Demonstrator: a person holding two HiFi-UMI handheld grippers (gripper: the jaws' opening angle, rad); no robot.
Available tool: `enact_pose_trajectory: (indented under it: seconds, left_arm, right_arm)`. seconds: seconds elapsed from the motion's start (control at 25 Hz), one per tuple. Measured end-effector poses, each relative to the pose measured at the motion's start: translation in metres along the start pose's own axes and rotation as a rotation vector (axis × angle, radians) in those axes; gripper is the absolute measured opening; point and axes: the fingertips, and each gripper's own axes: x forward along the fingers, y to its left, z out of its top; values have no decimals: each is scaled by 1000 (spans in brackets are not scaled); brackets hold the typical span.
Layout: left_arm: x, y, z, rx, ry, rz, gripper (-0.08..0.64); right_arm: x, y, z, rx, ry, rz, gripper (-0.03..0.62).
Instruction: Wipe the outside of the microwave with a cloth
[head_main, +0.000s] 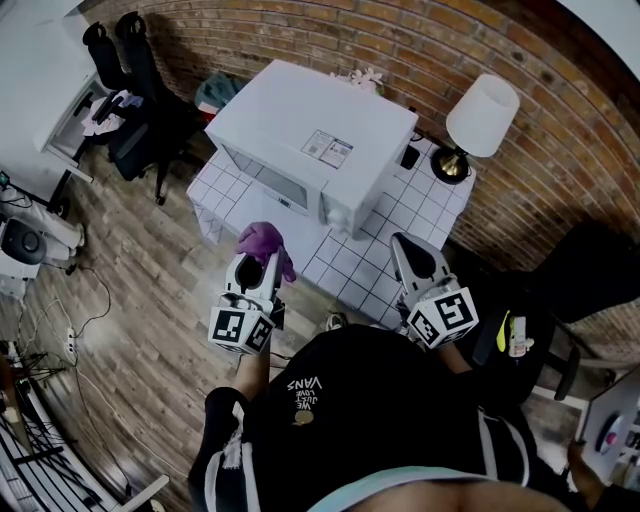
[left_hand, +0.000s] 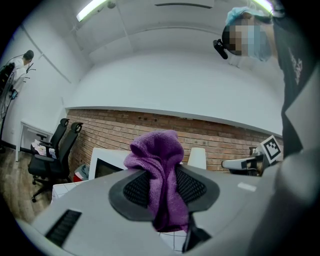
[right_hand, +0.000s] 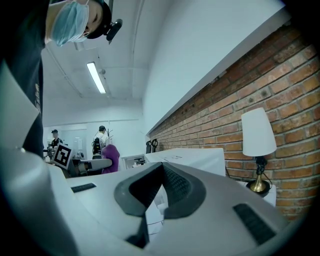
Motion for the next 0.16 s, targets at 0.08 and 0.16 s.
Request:
enact_pose_trajectory:
  seconds: [0.08, 0.16]
  left_arm:
    - [0, 1, -1, -2, 3, 1, 140]
    - [-1, 2, -3, -4, 6, 1, 140]
  right_arm:
    - [0, 0, -1, 0, -1, 0, 3]
    - [0, 0, -2, 0, -4, 0, 3]
